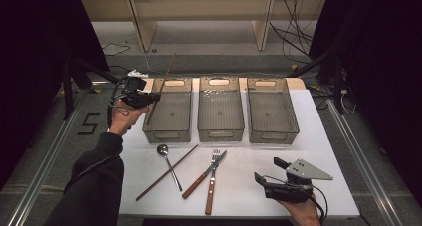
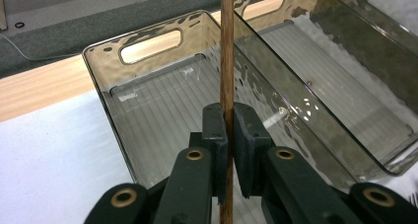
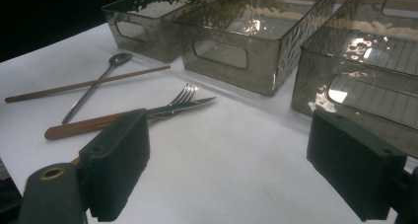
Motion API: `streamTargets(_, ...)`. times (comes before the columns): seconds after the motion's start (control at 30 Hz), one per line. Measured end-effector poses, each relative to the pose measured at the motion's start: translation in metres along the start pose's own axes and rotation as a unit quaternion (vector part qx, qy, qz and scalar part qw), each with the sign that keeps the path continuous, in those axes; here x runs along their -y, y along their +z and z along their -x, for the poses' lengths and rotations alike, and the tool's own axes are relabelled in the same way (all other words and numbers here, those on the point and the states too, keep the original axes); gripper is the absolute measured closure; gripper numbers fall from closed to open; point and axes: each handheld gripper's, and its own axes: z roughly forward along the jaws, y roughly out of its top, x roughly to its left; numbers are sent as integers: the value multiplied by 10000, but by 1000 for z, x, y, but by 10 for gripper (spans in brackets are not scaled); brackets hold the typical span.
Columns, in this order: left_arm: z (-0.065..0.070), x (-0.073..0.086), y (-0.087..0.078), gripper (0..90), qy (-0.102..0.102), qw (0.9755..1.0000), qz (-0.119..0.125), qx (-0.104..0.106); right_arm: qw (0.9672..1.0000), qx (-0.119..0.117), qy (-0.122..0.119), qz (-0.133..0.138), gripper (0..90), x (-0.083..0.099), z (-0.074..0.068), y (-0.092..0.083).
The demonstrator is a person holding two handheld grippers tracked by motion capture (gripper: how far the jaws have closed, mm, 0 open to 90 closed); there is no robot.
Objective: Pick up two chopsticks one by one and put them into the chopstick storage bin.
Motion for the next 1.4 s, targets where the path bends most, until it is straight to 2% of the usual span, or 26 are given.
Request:
streamTargets(0.27,0,7,11,838,-48,9999,-98,-26,10000,-6,-4,-15,173,0,0,0)
streamTargets(0.5,1,11,21,837,-44,9997,-252,-51,10000,-14,-13,-45,174,0,-1,0)
streamTargets(0.6,0,15,26,836,-9,9992,-393,-116,10000,-12,-7,-40,174,0,-1,0)
streamTargets(0.83,-3,22,31,833,-97,9989,-455,-78,10000,-19,-12,-60,176,0,-1,1)
streamTargets(1.2,-1,28,39,821,-171,9975,-686,-62,10000,-18,-22,-61,177,0,-1,1)
streamTargets(1.3,0,28,39,728,-241,9973,-683,-111,10000,-20,-14,-61,177,0,-1,1)
streamTargets(1.4,0,25,33,681,-263,9979,-585,-91,10000,-16,-14,-57,177,0,-1,1)
